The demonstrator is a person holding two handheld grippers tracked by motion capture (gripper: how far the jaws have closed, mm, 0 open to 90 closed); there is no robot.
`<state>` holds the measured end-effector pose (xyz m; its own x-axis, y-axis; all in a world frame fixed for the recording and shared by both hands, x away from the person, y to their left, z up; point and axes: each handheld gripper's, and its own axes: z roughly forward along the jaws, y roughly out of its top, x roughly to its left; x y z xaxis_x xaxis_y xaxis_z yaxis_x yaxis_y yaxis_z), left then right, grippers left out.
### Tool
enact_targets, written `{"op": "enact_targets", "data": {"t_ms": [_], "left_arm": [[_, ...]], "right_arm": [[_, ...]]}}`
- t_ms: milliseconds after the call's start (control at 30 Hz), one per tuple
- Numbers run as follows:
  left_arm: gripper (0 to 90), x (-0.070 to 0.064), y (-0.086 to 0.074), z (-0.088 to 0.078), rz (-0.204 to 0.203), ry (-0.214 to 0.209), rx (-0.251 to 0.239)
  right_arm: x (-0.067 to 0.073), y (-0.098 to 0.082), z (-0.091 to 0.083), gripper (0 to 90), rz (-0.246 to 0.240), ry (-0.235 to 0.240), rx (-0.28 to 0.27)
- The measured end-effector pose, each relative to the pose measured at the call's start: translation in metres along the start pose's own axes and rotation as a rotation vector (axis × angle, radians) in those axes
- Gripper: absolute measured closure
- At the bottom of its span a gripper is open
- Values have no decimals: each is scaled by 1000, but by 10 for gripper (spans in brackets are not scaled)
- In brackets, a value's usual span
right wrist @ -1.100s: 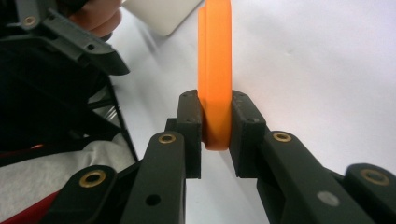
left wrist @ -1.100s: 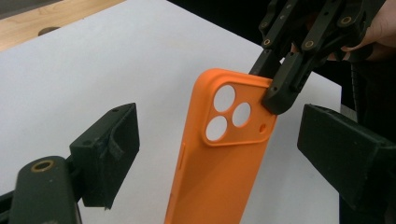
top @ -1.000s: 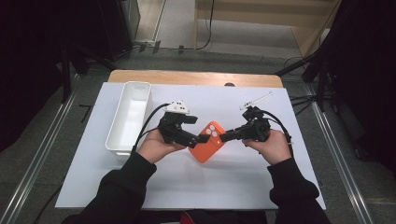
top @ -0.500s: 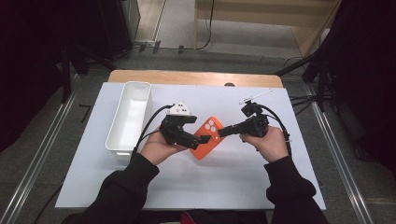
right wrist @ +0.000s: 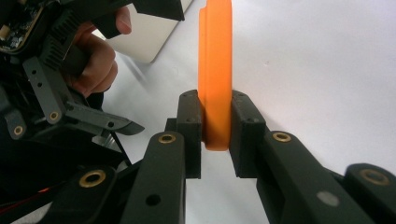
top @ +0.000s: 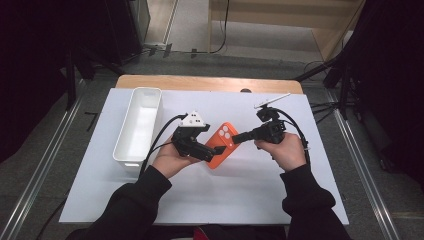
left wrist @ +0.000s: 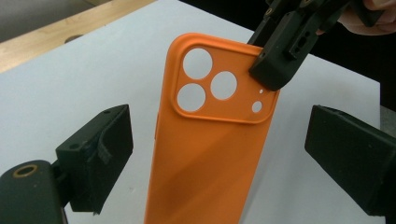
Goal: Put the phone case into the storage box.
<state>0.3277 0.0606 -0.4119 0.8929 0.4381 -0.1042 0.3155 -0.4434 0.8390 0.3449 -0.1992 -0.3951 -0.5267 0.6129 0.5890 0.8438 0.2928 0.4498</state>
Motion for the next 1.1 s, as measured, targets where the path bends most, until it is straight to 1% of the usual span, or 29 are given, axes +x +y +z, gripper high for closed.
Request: {"op": "enact_targets", "data": {"t_ms": [33,67,100,167,233,333,367,433,467,567,600,667,700,800,867,900,1033,1100], "left_arm": [[80,0,0,0,0,0,0],[79,0,-1,0,12,4,-12],[79,0,-1,0,13,7,-15],[80,0,-1,0,14,6,-15],[80,0,-2,0,22,15,-9],[80,0,-2,2,17,8,-16],[79,1,-2,2,18,5,-12],[79,1,-3,5,14,11,-7],[79,1,-3,7,13,22,0],[79,1,-3,9,6,25,-6],[22,1,-3,10,6,16,-5],[21,1,-3,11,5,21,-1],[21,1,-3,12,11,34,4],[21,1,-3,14,8,28,9],[21,0,-4,16,13,34,11],[21,-1,-4,17,13,28,10],[21,-4,-4,19,30,37,-1],[22,-6,-4,21,46,57,-2]], "right_arm": [[0,1,0,752,7,1,3],[0,1,0,752,8,1,2],[-1,2,-1,752,8,1,4],[-1,4,-1,752,16,5,8],[-1,5,-1,752,17,5,5],[-3,6,0,752,28,13,11],[-3,7,1,752,28,14,18],[-3,7,1,752,29,14,20],[-2,8,3,752,28,17,23],[-2,9,4,752,26,18,27],[-1,9,6,752,27,20,31],[-1,10,7,752,26,21,35],[0,10,7,752,27,20,36],[0,10,9,752,26,23,35],[1,10,9,752,27,22,37],[1,10,10,752,28,19,41],[2,10,11,752,31,18,44],[3,11,12,752,29,19,47]]}}
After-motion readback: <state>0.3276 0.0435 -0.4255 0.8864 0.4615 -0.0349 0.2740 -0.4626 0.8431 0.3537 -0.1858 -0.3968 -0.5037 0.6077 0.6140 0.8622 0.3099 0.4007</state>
